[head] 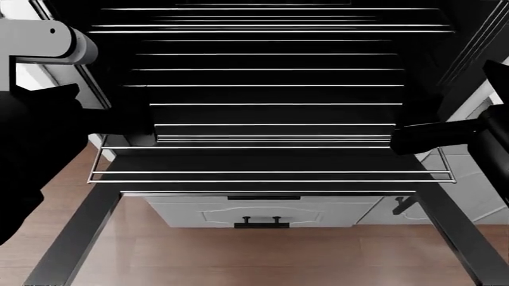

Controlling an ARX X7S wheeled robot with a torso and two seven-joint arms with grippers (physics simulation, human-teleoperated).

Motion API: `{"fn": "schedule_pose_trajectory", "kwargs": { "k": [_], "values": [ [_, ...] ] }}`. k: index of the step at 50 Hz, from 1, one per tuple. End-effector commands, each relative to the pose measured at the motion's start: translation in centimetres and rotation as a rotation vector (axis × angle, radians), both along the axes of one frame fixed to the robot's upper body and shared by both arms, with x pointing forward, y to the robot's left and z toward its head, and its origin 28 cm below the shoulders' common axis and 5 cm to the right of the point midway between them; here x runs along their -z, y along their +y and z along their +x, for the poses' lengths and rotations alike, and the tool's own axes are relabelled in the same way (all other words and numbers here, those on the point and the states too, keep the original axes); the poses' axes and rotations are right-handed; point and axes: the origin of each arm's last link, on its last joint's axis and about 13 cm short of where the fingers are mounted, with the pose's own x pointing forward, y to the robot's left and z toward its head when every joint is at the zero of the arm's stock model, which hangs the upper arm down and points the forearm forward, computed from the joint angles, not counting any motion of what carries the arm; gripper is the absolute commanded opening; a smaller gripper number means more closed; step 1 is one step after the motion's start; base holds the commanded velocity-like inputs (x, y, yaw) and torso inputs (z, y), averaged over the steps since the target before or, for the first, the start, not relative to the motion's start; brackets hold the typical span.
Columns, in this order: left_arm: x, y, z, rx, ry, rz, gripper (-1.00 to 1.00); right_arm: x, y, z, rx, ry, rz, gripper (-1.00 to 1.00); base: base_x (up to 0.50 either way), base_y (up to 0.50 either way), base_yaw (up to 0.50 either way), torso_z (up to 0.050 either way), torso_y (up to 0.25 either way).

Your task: Fully slide the bottom oven rack out.

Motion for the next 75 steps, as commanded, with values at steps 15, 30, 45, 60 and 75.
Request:
{"fn": "schedule_pose_trajectory", "kwargs": {
  "k": [15, 30, 45, 60, 75],
  "values": [
    [-0.6, -1.0, 2.2, 0.033, 0.141, -0.024, 1.0, -1.8, 0.5, 1.8, -0.048, 0.152, 0.069, 1.0, 0.0, 0.0, 0.0, 0.0, -0.039],
    [-0.4, -1.8, 7.0, 0.044, 0.347, -0.061, 1.0, -2.9, 1.8, 6.0, -0.003, 0.442, 0.06, 1.0, 0.0, 0.0, 0.0, 0.0, 0.0],
    [1.0, -2.1, 7.6, 0.053, 0.39, -0.068, 1.0, -1.4, 2.0, 7.6, -0.027, 0.557, 0.081, 1.0, 0.0, 0.0, 0.0, 0.0, 0.0],
    [4.9, -2.4, 9.4, 0.043, 0.477, -0.055, 1.0, 1.0, 1.8, 8.5, -0.015, 0.619, 0.107, 1.0, 0.0, 0.0, 0.0, 0.0, 0.0],
    [7.5, -2.6, 9.9, 0.044, 0.535, -0.037, 1.0, 3.7, 1.5, 8.8, 0.006, 0.661, 0.113, 1.0, 0.0, 0.0, 0.0, 0.0, -0.003]
  ]
}}
